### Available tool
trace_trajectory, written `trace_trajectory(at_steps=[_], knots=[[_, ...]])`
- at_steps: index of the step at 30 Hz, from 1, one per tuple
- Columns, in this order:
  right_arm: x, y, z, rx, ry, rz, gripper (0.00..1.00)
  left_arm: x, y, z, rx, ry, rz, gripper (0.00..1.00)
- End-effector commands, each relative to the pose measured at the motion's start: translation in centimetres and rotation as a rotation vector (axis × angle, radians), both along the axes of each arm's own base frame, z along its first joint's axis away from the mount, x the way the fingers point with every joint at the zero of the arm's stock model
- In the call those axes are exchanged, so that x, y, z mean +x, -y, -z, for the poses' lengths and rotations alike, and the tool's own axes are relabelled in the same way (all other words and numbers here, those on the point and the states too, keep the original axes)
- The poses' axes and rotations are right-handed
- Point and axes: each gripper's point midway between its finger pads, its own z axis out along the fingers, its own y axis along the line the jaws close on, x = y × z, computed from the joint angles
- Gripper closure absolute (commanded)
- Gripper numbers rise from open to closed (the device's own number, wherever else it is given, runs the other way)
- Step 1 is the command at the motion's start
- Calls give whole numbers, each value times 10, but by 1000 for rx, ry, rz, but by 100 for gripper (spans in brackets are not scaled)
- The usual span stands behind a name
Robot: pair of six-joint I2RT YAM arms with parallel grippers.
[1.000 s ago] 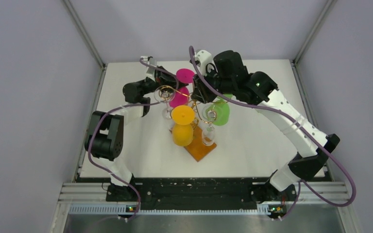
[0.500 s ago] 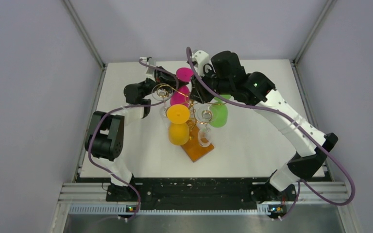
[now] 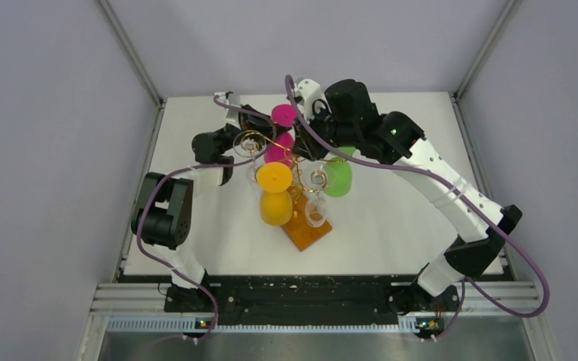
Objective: Place the wine glass upside down on the wine glass rack
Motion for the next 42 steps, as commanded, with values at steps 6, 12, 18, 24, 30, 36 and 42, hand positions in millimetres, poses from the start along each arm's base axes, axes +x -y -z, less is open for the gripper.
trace_trajectory(at_steps=[6,12,18,24,30,36,42], knots=[[-17,-4,-2,-18,-8,-59,97,22,-26,-28,-113,83,-172,94],[-17,-4,-1,-21,-8,-60,97,22,-27,-30,-122,80,-179,97],[-16,-4,0,-26,-7,-55,97,17,-29,-27,-110,86,-184,100],[-15,-2,2,-33,-7,-43,97,6,-31,-28,-91,117,-183,100],[-15,-1,3,-40,-8,-38,97,-3,-33,-31,-89,126,-181,100],[-14,0,4,-44,-6,-32,97,-13,-31,-26,-62,130,-151,100],[-15,-1,4,-45,-7,-39,97,-25,-26,-22,-8,150,-84,100]])
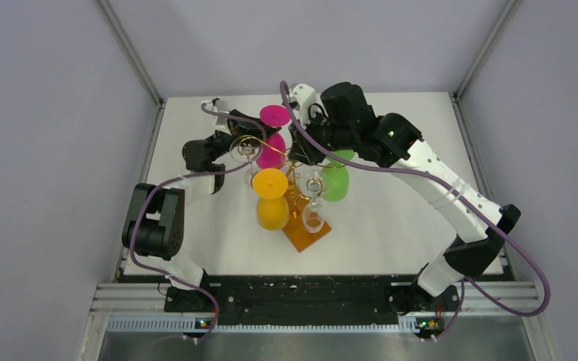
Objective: Place the wine glass upside down on the wine glass rack
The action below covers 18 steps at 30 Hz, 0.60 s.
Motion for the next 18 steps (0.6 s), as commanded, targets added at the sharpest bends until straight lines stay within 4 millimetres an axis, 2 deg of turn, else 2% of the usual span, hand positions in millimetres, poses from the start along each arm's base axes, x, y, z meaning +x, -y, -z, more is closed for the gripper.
trace_trajectory(at_steps=[1,13,18], knots=[[-3,6,1,-28,0,13,97,-26,-1,-20,29,135,50,100],[-3,3,1,-27,0,-4,97,-37,2,-13,69,146,85,100],[-3,3,-1,-26,8,-7,96,-37,2,-10,71,135,93,92]])
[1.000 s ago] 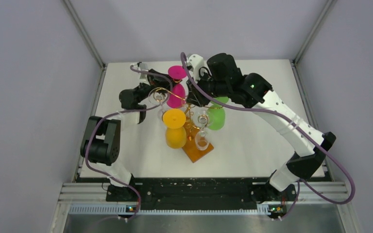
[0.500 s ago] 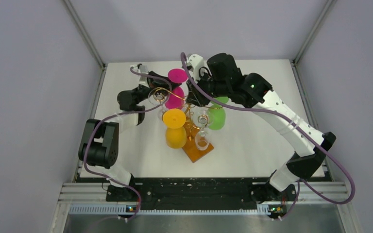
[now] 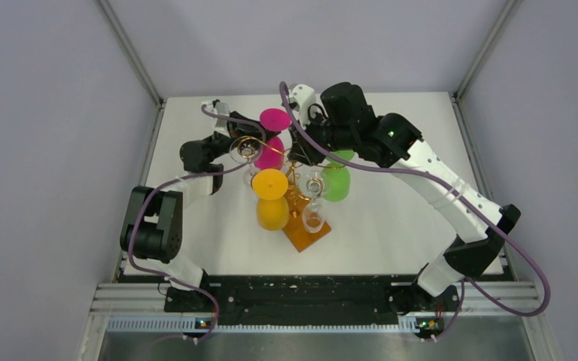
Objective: Place the wine glass upside down on the wine glass rack
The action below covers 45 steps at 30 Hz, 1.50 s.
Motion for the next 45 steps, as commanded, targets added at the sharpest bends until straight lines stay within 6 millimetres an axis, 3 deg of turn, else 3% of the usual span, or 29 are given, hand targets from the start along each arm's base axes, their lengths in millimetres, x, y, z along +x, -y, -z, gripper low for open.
trace_trajectory(at_steps=[1,4,14,18,28,34,39,45], knots=[[-2,3,-1,-25,8,-2,96,-21,0,-12,20,108,40,89],[-3,3,0,-29,10,-10,96,-21,1,-10,23,110,41,80],[-3,3,6,-42,4,-15,96,-24,0,-10,28,116,41,72],[-3,3,7,-44,3,-14,96,-26,0,-12,30,129,41,60],[-4,3,8,-44,-1,-19,96,-27,-3,-24,0,135,21,47],[-4,4,9,-47,-2,-17,96,-27,-6,-29,-7,153,6,32],[-3,4,10,-50,-2,-14,96,-26,-9,-29,-2,146,6,8],[-3,5,12,-57,-2,-12,96,-20,-14,-24,15,133,5,3]])
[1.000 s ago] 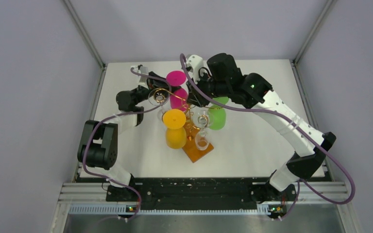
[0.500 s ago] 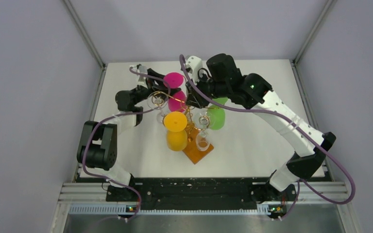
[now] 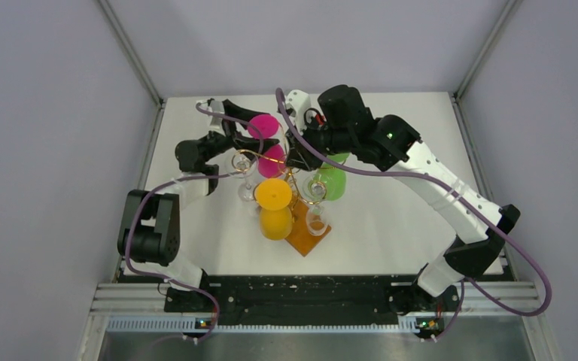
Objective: Place the wine glass upside down on the wine glass rack
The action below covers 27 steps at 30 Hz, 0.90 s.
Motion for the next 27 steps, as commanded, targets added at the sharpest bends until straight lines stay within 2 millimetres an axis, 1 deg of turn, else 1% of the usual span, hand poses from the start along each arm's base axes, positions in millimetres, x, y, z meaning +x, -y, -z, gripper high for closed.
trace_trajectory(at_steps=[1,7,13,17,21,27], knots=[[11,11,11,-59,10,66,96,-23,-3,-24,17,170,39,3],[11,11,11,-60,11,65,96,-16,-9,-24,36,153,50,3],[11,10,11,-60,13,62,96,-15,-15,-23,58,148,56,3],[13,9,11,-61,17,62,95,-17,-19,-20,78,147,59,3],[14,8,10,-59,17,60,96,-15,-27,-18,88,160,35,3],[16,8,14,-70,16,69,95,-8,-42,-24,85,163,-9,2]])
